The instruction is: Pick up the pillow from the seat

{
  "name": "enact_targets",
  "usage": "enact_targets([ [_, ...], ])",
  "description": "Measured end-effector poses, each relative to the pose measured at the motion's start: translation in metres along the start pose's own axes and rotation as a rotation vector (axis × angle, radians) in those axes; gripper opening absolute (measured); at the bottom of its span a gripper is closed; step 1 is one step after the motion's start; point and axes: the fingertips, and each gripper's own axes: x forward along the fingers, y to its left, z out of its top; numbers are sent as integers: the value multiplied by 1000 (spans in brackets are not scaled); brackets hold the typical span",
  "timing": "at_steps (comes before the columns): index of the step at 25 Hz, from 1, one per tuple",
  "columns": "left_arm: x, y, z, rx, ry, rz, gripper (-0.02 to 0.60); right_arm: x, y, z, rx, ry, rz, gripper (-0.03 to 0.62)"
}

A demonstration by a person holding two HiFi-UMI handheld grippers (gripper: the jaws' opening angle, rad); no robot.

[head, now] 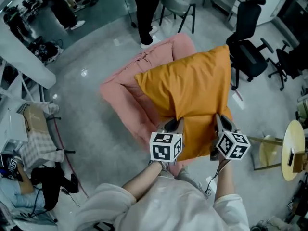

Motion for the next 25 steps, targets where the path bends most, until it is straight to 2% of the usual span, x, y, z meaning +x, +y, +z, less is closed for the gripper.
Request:
enact_targets([
  [7, -7, -68, -18, 114, 74, -223, 28, -93, -30, -20, 107, -83, -235, 38],
  [14, -32, -122, -71, 223, 178, -392, 28, -182, -42, -86, 231, -124, -417, 38],
  [19, -39, -174, -101, 293, 243, -470, 28, -242, -62, -112, 307, -156, -501, 38],
  [25, -46, -218, -136, 339, 282, -493, 29, -288, -90, -140, 369, -177, -526, 38],
])
